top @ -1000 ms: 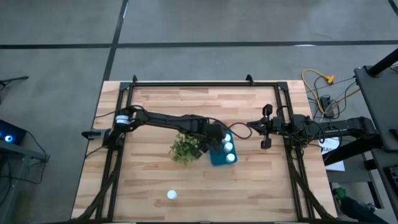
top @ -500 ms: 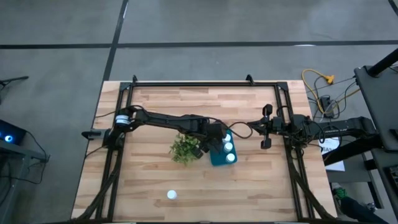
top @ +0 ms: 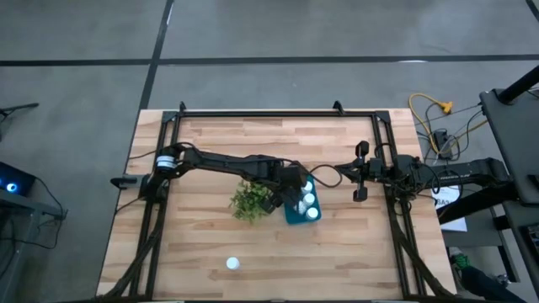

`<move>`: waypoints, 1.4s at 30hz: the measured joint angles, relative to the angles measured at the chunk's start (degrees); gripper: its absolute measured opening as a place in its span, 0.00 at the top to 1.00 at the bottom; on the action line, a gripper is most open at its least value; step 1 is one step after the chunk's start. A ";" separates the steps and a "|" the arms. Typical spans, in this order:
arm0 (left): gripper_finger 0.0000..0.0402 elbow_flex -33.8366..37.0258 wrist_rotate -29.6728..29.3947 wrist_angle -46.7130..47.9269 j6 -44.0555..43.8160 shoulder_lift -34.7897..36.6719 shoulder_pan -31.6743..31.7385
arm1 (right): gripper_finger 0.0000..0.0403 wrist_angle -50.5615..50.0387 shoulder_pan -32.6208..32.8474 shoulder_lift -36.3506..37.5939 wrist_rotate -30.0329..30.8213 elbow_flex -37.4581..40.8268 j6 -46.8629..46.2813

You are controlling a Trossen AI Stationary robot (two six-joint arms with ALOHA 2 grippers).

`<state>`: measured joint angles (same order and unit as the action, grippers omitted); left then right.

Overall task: Pick and place pill bottles into a basket
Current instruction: Put the white medicine bottle into the blue bin

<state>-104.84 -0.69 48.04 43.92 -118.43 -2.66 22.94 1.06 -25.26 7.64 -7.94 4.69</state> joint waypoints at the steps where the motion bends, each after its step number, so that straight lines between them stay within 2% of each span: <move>1: 0.44 0.00 0.00 -0.01 0.00 0.00 -0.02 | 0.98 0.00 0.00 -0.01 0.00 0.00 0.00; 11: 0.44 0.00 -0.02 -0.11 -0.15 0.02 -0.04 | 0.98 0.00 0.01 0.00 -0.01 -0.02 0.01; 18: 0.44 0.00 0.37 -3.75 -4.61 0.07 -0.98 | 0.98 0.00 0.00 -0.01 0.00 -0.02 0.00; 25: 0.44 -0.35 0.27 -3.95 -4.70 0.10 -1.57 | 0.98 0.00 0.03 -0.02 -0.02 -0.02 -0.93; 33: 0.44 -1.46 -8.17 -4.08 -4.61 0.52 -1.55 | 0.98 0.03 0.07 -0.02 -0.11 -0.02 -5.00; 42: 0.44 1.34 -7.78 -4.13 -7.57 8.53 0.27 | 0.98 0.39 0.04 -0.09 -0.11 -0.02 -4.49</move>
<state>-103.50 -8.46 43.91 36.35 -109.90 -2.39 23.33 1.10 -25.35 7.53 -7.97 0.20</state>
